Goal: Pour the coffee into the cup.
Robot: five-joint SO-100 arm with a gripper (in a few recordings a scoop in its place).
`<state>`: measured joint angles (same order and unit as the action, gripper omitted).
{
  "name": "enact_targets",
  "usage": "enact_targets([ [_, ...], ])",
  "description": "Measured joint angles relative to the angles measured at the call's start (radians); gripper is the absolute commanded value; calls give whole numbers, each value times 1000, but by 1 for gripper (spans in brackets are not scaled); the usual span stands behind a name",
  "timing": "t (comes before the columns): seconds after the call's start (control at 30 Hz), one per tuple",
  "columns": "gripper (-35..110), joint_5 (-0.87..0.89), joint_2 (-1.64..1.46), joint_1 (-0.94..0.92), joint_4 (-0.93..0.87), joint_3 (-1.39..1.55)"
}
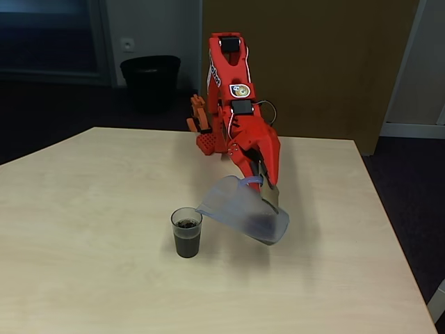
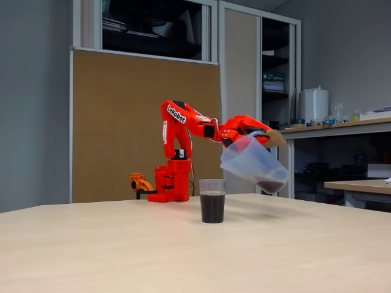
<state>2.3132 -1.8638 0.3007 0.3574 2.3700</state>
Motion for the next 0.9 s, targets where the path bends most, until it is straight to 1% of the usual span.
enact_targets([
  [0.13,0,-127,71,44,-84,-101],
  [0.43,0,-330,218,213,-207,-290],
  [0.7,0,-531,318,376,-296,-328],
  [0.9,0,-680,382,428,-319,-360],
])
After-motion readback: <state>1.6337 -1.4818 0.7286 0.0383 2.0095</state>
